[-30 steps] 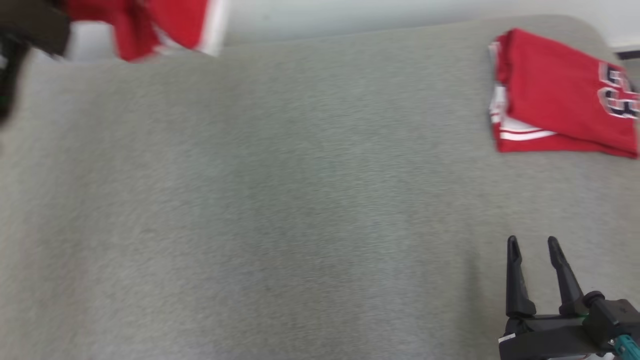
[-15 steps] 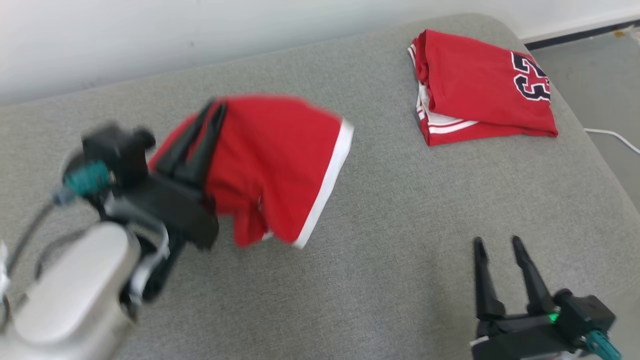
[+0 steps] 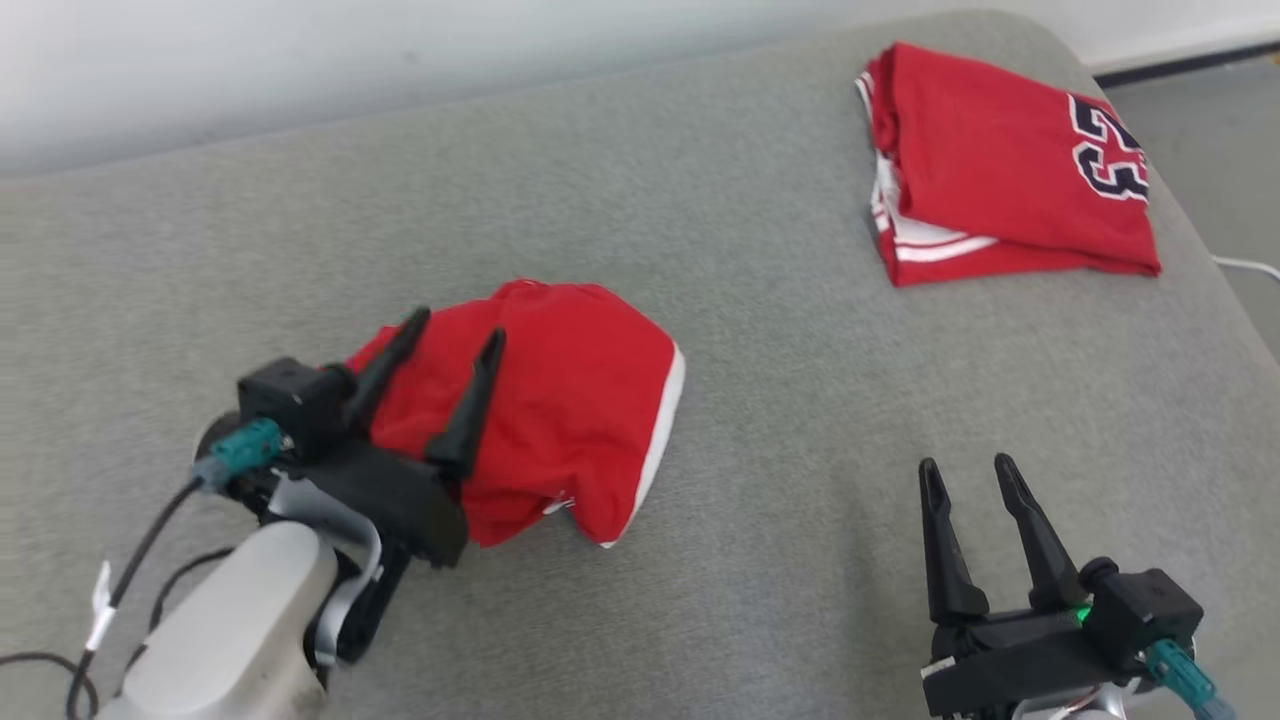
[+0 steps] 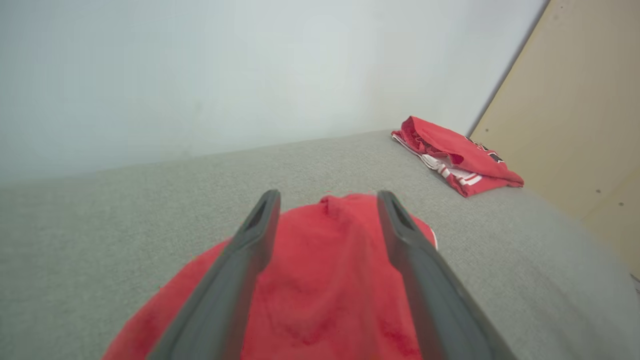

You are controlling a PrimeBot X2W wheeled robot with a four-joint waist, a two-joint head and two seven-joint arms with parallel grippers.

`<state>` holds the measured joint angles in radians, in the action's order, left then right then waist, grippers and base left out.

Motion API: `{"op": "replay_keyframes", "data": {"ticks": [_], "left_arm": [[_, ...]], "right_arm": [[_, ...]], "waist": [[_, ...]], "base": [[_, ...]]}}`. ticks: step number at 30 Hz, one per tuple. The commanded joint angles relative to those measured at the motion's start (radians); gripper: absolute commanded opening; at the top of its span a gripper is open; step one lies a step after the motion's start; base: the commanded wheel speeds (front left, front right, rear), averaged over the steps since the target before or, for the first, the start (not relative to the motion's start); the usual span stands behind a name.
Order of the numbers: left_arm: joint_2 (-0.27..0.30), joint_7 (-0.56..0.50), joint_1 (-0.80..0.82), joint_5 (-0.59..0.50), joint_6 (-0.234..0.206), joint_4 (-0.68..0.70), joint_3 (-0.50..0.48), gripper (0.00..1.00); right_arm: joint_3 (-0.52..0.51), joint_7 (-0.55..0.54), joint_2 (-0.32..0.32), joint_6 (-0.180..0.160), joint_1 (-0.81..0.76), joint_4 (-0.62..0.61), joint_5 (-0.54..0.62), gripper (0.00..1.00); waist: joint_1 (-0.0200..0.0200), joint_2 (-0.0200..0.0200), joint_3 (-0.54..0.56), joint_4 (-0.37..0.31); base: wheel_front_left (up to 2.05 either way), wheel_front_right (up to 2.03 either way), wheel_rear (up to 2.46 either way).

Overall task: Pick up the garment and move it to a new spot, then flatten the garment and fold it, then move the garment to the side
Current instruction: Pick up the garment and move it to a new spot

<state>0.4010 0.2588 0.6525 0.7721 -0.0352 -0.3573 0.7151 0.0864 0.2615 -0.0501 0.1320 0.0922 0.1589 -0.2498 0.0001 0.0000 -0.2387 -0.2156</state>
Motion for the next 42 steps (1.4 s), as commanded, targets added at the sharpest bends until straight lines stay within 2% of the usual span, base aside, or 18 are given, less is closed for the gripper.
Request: {"op": "replay_keyframes", "data": {"ticks": [1, 8, 13, 18, 20, 29, 42], "left_arm": [[0.004, 0.005, 0.000, -0.021, -0.006, 0.004, -0.016, 1.00], [0.023, 0.007, -0.126, -0.152, -0.050, 0.145, -0.221, 1.00], [0.026, 0.007, -0.299, -0.227, -0.077, 0.256, -0.369, 1.00], [-0.004, 0.007, -0.485, -0.277, -0.086, 0.326, -0.503, 1.00], [-0.013, 0.007, -0.522, -0.285, -0.085, 0.330, -0.525, 1.00], [-0.102, 0.007, -0.727, -0.367, -0.032, 0.341, -0.640, 1.00], [-0.203, 0.007, -0.750, -0.475, 0.048, 0.291, -0.710, 1.00]], "right_arm": [[-0.001, 0.005, 0.000, -0.002, -0.014, 0.001, 0.010, 1.00], [-0.025, 0.005, -0.001, -0.002, -0.038, -0.021, 0.055, 1.00], [-0.046, 0.005, -0.001, -0.002, -0.059, -0.036, 0.086, 1.00], [-0.067, 0.005, 0.000, -0.002, -0.087, -0.039, 0.101, 1.00], [-0.066, 0.005, 0.000, -0.002, -0.095, -0.040, 0.104, 1.00], [-0.060, -0.013, -0.001, -0.002, -0.155, -0.056, 0.101, 1.00], [-0.028, -0.004, -0.001, -0.002, -0.167, 0.005, 0.077, 1.00]], "waist": [[-0.0001, 0.0000, 0.049, 0.051], [-0.0001, 0.0000, 0.133, 0.140], [-0.0001, 0.0000, 0.186, 0.193], [-0.0001, 0.0000, 0.227, 0.229], [-0.0001, 0.0000, 0.235, 0.235], [-0.0001, 0.0000, 0.251, 0.267], [-0.0001, 0.0000, 0.246, 0.267]], "base": [[0.00, 0.00, 0.00], [0.00, 0.00, 0.00], [0.00, 0.00, 0.00], [0.00, 0.00, 0.00], [0.00, 0.00, 0.00], [0.00, 0.00, 0.00], [0.00, 0.00, 0.00]]}}
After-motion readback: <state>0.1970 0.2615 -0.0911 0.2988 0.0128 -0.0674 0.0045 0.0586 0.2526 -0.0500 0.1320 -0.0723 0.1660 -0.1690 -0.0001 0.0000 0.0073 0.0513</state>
